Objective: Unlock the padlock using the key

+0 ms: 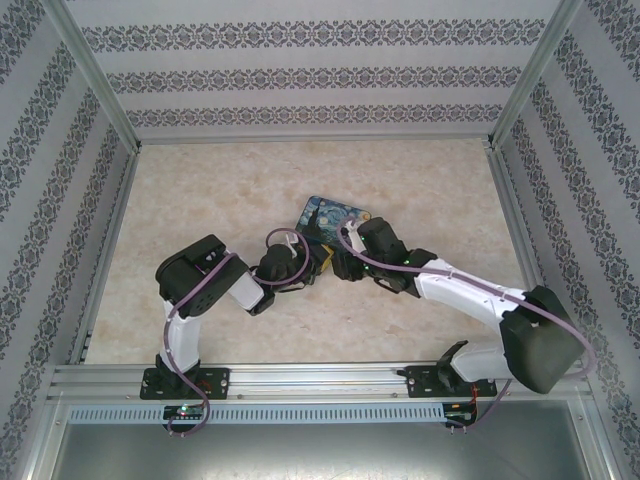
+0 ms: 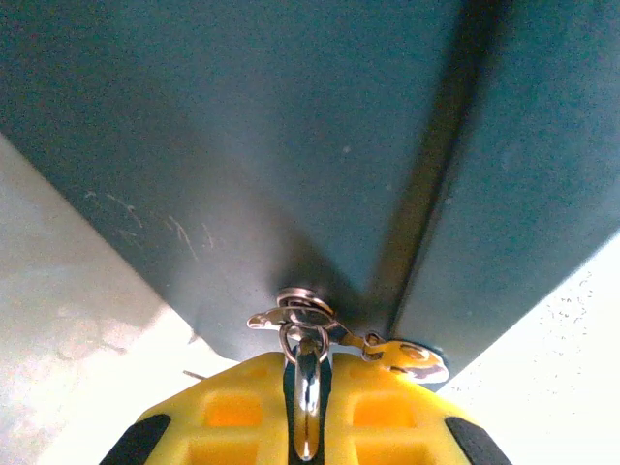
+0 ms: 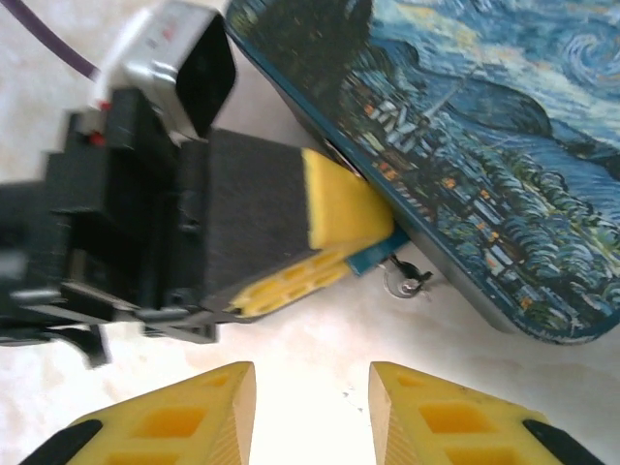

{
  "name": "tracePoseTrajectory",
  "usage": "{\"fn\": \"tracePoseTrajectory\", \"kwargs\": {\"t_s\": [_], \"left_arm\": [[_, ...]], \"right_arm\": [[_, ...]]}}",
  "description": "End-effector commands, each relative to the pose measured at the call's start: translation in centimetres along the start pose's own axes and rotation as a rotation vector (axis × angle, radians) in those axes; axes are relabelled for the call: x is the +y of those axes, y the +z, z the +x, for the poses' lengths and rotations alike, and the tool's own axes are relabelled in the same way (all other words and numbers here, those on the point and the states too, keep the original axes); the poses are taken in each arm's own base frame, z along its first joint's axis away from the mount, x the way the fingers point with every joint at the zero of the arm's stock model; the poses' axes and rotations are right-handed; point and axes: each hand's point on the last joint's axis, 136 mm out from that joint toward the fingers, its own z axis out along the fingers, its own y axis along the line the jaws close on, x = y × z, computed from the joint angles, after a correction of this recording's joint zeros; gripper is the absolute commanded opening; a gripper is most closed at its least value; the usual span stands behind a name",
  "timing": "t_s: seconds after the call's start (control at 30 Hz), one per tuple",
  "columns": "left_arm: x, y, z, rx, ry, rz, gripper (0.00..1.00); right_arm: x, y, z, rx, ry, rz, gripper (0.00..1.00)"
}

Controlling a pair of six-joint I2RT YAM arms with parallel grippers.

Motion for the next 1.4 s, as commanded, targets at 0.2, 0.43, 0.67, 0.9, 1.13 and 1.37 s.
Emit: {"fn": "tracePoseTrajectory", "kwargs": {"t_s": [0.2, 0.43, 0.67, 0.9, 1.13, 1.37], "left_arm": [[-1.6, -0.2, 0.3, 0.028, -0.029, -0.001, 0.00], [-1.9, -0.2, 0.5, 0.037, -0.038, 0.004, 0.00], [-1.9, -0.2, 0.6, 0.043, -0.037, -0.002, 0.00], [-2.0, -0.1, 0.6, 0.046, -0.037, 0.000, 0.00], [-2.0, -0.1, 0.7, 0.049, -0.037, -0.001, 0.00], [-2.0, -0.1, 0.8, 0.055, -0.038, -0.001, 0.00]], "right_arm": [[-0.2, 2.0, -0.1, 0.057, -0.086, 0.060, 0.35], [-0.9, 3.0, 0.0, 0.077, -0.136, 0.127, 0.33], [-1.8, 3.8, 0.6, 0.121, -0.238, 0.229, 0.33], [-2.7, 4.4, 0.7, 0.138, -0.366, 0.365, 0.33], [-3.6, 4.9, 0.3, 0.123, -0.426, 0.483, 0.28], [-4.1, 4.8, -0.8, 0.068, -0.403, 0.543, 0.16]]}}
